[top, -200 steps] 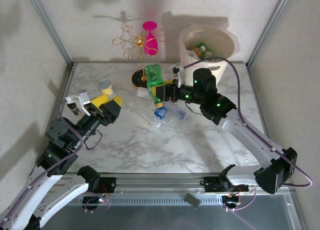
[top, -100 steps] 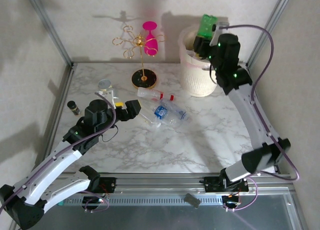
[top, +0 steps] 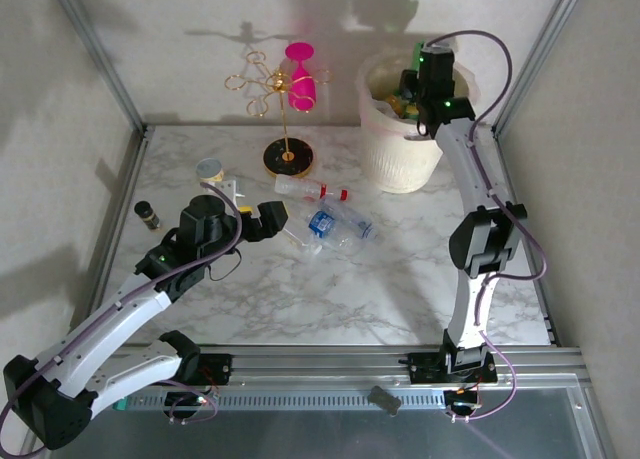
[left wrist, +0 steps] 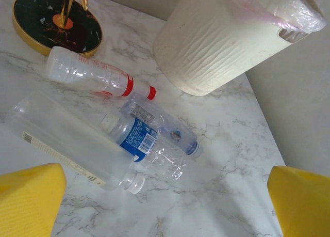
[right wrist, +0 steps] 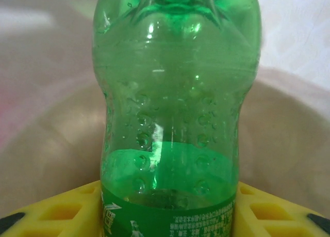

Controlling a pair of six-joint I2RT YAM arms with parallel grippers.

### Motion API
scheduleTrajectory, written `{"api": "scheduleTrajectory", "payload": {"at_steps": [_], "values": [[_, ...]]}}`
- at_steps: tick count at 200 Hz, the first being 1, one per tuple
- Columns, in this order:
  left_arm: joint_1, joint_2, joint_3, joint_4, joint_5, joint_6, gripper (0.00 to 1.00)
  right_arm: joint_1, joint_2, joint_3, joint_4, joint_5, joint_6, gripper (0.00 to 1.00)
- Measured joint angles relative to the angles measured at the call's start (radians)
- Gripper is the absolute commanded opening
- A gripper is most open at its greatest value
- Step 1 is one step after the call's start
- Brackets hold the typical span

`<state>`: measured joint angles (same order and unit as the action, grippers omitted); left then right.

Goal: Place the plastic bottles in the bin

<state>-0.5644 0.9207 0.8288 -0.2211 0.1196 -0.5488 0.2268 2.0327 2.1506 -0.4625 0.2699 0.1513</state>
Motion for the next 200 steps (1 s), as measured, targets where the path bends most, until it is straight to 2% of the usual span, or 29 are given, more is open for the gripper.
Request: {"api": "scheduleTrajectory", "payload": {"at_steps": [45, 91, 108, 160, 200], "values": [[0.000, 0.011, 0.000, 0.007, 0.000, 0.000, 1.00, 0.000, 0.106, 0.048, -0.060, -0.005, -0.002, 0.51], [0.000, 0.010, 0.000, 0.007, 0.000, 0.001, 1.00, 0.000, 0.119, 0.064, -0.076, -0.008, 0.000, 0.79], [0.000, 0.010, 0.000, 0.006, -0.004, 0.004, 1.00, 0.000, 0.119, 0.064, -0.082, -0.007, -0.001, 0.85], [0.000, -0.012, 0.001, -0.009, -0.018, 0.007, 1.00, 0.000, 0.095, 0.059, -0.082, -0.001, -0.002, 0.88], [0.000, -0.036, 0.017, -0.025, -0.042, 0.007, 1.00, 0.000, -0.016, 0.033, -0.080, -0.003, -0.003, 0.87]]}}
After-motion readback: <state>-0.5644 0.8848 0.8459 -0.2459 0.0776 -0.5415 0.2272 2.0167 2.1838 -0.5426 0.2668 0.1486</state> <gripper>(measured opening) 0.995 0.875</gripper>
